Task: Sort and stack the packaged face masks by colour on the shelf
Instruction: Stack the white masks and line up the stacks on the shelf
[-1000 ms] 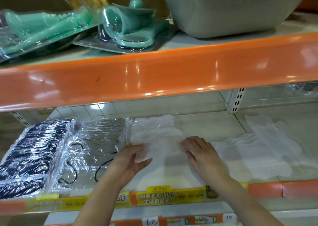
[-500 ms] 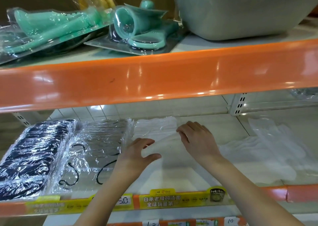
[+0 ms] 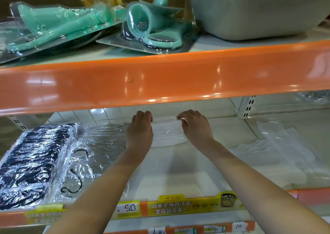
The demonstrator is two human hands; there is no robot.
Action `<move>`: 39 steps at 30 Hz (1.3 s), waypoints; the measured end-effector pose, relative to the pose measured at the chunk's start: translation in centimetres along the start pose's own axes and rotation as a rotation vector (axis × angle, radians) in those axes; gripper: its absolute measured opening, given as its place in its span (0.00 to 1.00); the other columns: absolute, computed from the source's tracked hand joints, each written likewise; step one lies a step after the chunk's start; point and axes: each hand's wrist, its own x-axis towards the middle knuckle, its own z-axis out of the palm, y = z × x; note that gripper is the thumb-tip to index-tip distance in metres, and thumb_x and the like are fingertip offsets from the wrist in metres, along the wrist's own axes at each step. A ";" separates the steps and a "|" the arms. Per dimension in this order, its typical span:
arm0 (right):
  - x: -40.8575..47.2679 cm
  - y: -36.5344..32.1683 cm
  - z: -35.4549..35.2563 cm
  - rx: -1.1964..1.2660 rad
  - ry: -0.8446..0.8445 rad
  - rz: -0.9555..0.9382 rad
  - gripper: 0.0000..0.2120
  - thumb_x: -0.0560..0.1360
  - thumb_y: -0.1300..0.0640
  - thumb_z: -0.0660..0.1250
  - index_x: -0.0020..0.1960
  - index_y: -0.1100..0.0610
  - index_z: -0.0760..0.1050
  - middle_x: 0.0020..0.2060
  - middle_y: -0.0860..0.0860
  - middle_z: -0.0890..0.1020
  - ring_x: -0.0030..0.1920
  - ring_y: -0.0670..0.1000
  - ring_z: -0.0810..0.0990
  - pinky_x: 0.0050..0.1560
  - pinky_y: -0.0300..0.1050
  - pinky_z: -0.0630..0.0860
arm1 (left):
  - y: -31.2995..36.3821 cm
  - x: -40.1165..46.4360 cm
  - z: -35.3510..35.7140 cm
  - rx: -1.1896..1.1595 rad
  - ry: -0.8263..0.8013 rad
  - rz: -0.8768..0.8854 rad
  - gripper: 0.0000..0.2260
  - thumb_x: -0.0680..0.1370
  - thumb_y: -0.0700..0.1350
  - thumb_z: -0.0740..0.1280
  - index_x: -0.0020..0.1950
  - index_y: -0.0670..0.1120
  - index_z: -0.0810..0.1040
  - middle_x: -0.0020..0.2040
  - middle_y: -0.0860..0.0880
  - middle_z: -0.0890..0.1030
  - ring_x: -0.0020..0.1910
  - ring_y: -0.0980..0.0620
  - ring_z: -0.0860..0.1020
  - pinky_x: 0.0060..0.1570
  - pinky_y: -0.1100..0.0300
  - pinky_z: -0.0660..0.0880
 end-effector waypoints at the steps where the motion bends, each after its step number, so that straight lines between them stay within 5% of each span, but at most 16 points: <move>1: 0.0 0.2 0.4 -0.006 -0.054 0.027 0.13 0.79 0.62 0.59 0.58 0.51 0.77 0.57 0.47 0.79 0.59 0.50 0.74 0.58 0.45 0.69 | -0.2 -0.2 0.6 0.022 -0.025 0.017 0.17 0.59 0.24 0.70 0.42 0.40 0.74 0.39 0.42 0.74 0.35 0.42 0.75 0.28 0.58 0.64; 3: -0.2 0.5 1.4 -0.037 -0.146 0.073 0.14 0.79 0.62 0.58 0.59 0.50 0.77 0.58 0.47 0.78 0.60 0.50 0.73 0.59 0.45 0.68 | -0.5 -0.7 1.6 0.107 -0.071 0.045 0.19 0.56 0.24 0.70 0.41 0.41 0.75 0.38 0.43 0.75 0.34 0.42 0.76 0.29 0.56 0.65; 6: -0.8 0.7 2.6 -0.092 -0.225 0.111 0.14 0.79 0.62 0.58 0.59 0.50 0.76 0.59 0.48 0.77 0.60 0.50 0.73 0.59 0.45 0.69 | -0.8 -1.9 2.8 0.192 -0.239 -0.007 0.17 0.69 0.29 0.63 0.55 0.44 0.74 0.52 0.46 0.76 0.55 0.44 0.74 0.50 0.54 0.68; 9: -1.4 0.8 3.6 -0.112 -0.262 0.140 0.15 0.78 0.62 0.57 0.59 0.49 0.76 0.58 0.49 0.77 0.59 0.51 0.73 0.57 0.46 0.68 | -1.4 -3.0 3.8 0.213 -0.341 -0.034 0.19 0.72 0.32 0.60 0.60 0.46 0.71 0.59 0.48 0.74 0.62 0.46 0.69 0.59 0.55 0.63; 18: -3.0 0.8 5.4 -0.174 -0.245 0.199 0.14 0.79 0.62 0.56 0.57 0.51 0.76 0.55 0.49 0.77 0.58 0.52 0.73 0.54 0.45 0.67 | -1.0 -4.8 5.1 0.110 -0.409 0.034 0.21 0.74 0.34 0.58 0.66 0.46 0.69 0.66 0.48 0.70 0.68 0.47 0.64 0.63 0.57 0.60; 23: -3.4 0.5 5.7 -0.238 -0.232 0.187 0.11 0.79 0.56 0.56 0.58 0.52 0.75 0.57 0.50 0.75 0.59 0.53 0.72 0.55 0.46 0.67 | -0.6 -5.8 6.1 0.035 -0.402 0.048 0.12 0.80 0.42 0.55 0.63 0.46 0.69 0.66 0.49 0.70 0.69 0.49 0.64 0.64 0.59 0.61; 28: -4.5 0.5 6.0 -0.249 -0.221 0.113 0.14 0.80 0.50 0.55 0.60 0.55 0.73 0.58 0.52 0.73 0.59 0.53 0.71 0.54 0.47 0.68 | -0.9 -6.6 6.6 0.049 -0.417 0.039 0.15 0.83 0.47 0.50 0.67 0.46 0.68 0.73 0.48 0.65 0.75 0.50 0.57 0.71 0.57 0.56; 32: -5.1 0.6 5.8 -0.193 -0.217 0.082 0.13 0.81 0.53 0.55 0.60 0.57 0.72 0.58 0.53 0.73 0.59 0.54 0.72 0.53 0.47 0.68 | -0.7 -6.3 6.5 0.109 -0.391 0.039 0.14 0.82 0.47 0.51 0.64 0.47 0.70 0.68 0.49 0.69 0.72 0.51 0.62 0.67 0.57 0.62; 39: -5.5 2.5 2.9 0.001 -0.258 0.049 0.13 0.79 0.57 0.59 0.62 0.56 0.74 0.60 0.52 0.74 0.60 0.54 0.72 0.57 0.48 0.70 | 3.3 -4.3 5.4 0.187 -0.428 -0.050 0.11 0.73 0.39 0.58 0.51 0.43 0.76 0.48 0.43 0.79 0.51 0.40 0.78 0.49 0.48 0.72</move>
